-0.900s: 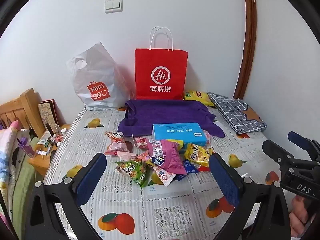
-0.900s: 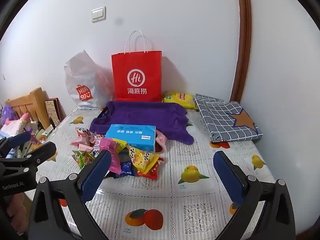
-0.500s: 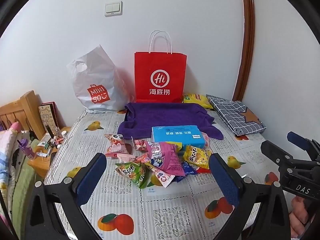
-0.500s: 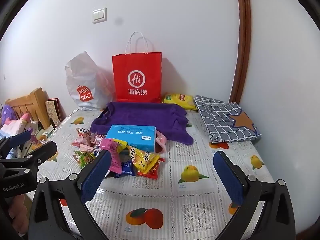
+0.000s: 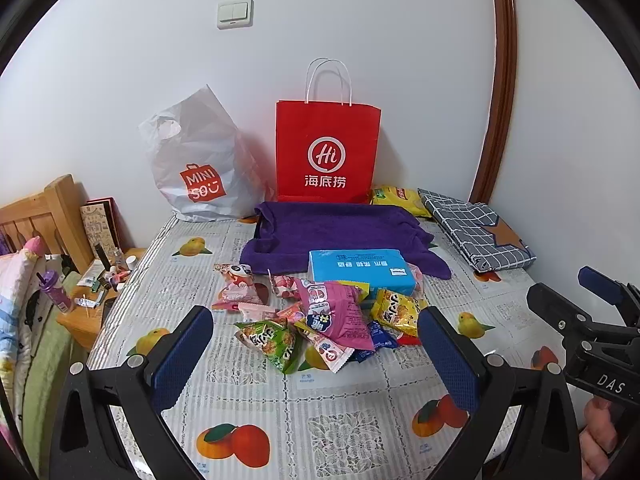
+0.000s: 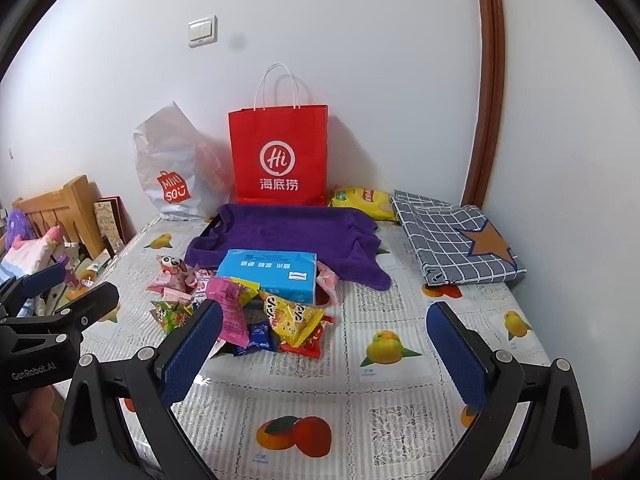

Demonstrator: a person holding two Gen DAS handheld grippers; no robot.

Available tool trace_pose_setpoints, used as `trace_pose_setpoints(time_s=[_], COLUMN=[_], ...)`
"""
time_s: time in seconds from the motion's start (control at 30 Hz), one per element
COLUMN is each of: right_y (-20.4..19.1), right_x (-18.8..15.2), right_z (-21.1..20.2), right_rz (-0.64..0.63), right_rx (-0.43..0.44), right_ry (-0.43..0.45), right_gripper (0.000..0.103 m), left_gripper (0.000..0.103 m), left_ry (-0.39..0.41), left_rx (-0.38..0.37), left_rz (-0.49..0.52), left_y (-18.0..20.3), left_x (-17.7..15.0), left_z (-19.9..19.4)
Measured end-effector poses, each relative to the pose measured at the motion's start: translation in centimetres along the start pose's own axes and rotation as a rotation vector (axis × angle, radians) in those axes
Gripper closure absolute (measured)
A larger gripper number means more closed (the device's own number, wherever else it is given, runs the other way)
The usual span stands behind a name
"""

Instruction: Organize snacks

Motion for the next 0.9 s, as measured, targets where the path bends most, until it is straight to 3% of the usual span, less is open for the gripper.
trace_pose_setpoints(time_s=[0.9], right_y=[0.08], right_x=[-0.02], right_z=[-0.14], right_rz=[0.002], right_rx=[-0.003], right_ry=[0.0], right_gripper=[0.002], left_gripper=[0.0], left_ry=[0.004], left_rx=[0.003], left_rz=[0.001], left_y=[-0.04], left_x=[-0.01], left_z=[-0.07])
Point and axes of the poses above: each gripper's, at about its wrist camera, not at the fingertips, and z roughly the way its jaws point, y to its right, x to its top, the point moved 5 cm from there along z, roughly the way its jaws point, and after that the axes turned 10 degrees about x, right-handed, at the moved point
